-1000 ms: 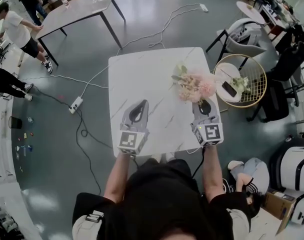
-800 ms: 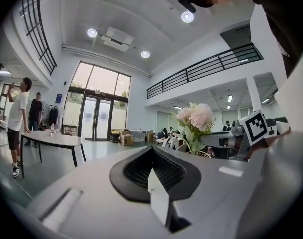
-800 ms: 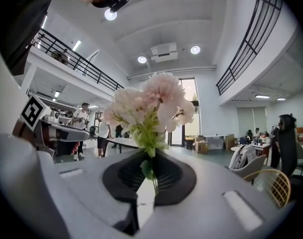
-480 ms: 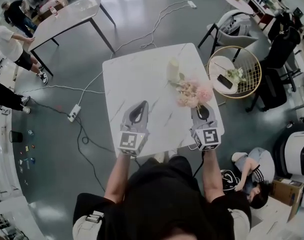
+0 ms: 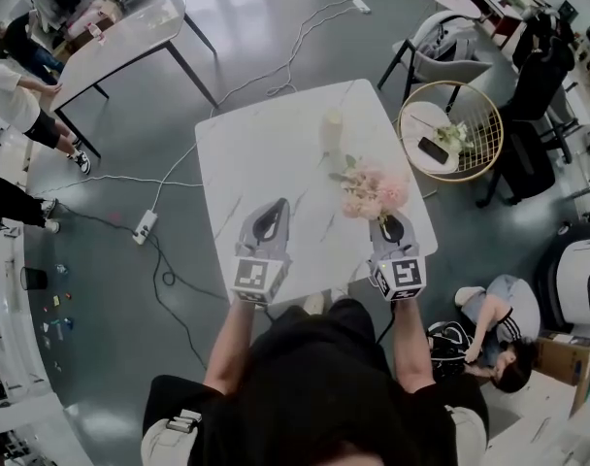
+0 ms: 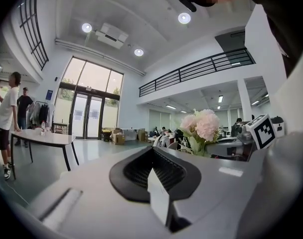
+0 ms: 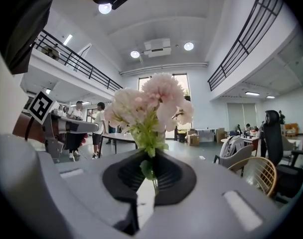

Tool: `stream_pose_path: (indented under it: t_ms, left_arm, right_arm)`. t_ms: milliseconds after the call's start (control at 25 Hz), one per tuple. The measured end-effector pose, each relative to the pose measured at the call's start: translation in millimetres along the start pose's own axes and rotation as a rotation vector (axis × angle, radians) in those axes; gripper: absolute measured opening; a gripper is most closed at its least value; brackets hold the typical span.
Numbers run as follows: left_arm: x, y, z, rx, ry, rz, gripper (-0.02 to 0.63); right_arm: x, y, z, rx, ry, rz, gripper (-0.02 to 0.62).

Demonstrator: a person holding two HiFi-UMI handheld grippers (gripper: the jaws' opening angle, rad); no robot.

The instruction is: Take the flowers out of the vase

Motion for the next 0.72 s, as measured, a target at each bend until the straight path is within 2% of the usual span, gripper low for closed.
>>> stream_pose_path:
  t_ms: [200,720]
  left_arm:
    - [2.6,4.3,-0.2,-0.023,-0.001,-0.014,0.008]
    - [6.2,8.3,-1.0,-0.025,-0.013,-0.028,0.008]
  right_arm:
    - [-6.8,-2.8,-6.1,-0.011,-0.009,0.010,0.016]
    - [-5.2,-3.8,-9.9,-0.010,-0.002,0.015,0.017]
Point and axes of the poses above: the fingertips, and each gripper's own axes: z forward along the fingers, y to its right, x out of its top, the point moved 5 cm from there along -z, backward along the fingers, and after that the axes turned 7 degrees about -y, right-handed, at the moved point
